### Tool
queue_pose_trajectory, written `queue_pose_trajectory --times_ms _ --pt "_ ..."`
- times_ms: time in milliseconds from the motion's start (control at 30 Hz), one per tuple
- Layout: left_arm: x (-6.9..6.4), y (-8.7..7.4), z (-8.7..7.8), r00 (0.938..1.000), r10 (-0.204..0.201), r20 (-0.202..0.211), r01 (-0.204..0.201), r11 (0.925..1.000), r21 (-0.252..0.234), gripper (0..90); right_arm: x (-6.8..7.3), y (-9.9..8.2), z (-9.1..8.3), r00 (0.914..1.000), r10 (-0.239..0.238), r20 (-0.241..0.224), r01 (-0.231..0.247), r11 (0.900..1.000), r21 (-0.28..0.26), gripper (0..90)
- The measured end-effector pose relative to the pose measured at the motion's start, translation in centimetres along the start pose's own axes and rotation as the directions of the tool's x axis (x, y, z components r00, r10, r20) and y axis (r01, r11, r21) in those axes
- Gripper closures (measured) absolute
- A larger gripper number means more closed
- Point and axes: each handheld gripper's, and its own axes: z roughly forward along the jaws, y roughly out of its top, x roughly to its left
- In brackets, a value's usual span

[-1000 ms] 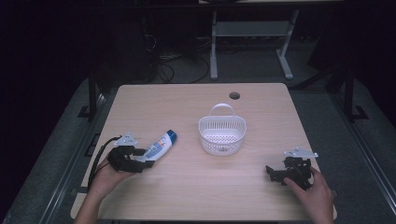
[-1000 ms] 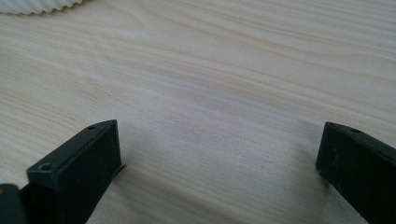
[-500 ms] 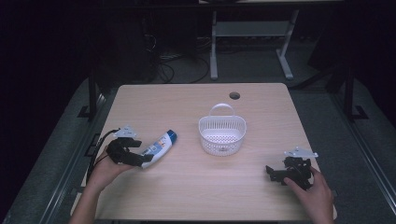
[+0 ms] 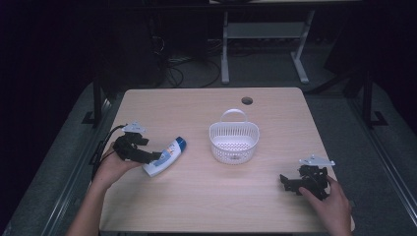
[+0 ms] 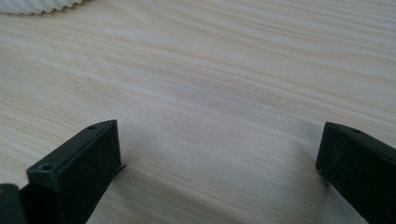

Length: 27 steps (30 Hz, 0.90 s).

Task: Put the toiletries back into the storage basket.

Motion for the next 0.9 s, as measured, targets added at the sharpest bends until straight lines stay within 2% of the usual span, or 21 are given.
queue_pose_trajectory --times_ms 533,600,900 --pt "0.9 3.1 1.7 0.9998 -0.005 -0.02 0.006 0.9988 0.049 17.8 0.0 0.0 0.0 1.0 0.001 0.0 -0.001 1.0 0.0 0.0" --pt "0.9 3.3 2.0 0.9997 -0.015 -0.021 0.016 0.9985 0.053 17.7 0.0 0.0 0.0 1.0 0.001 0.0 -0.001 1.0 0.001 0.0" --pt "0.9 4.8 3.9 0.9999 -0.011 -0.011 0.012 0.9962 0.086 17.5 0.0 0.0 0.0 1.0 0.001 0.0 -0.001 1.0 0.001 0.0"
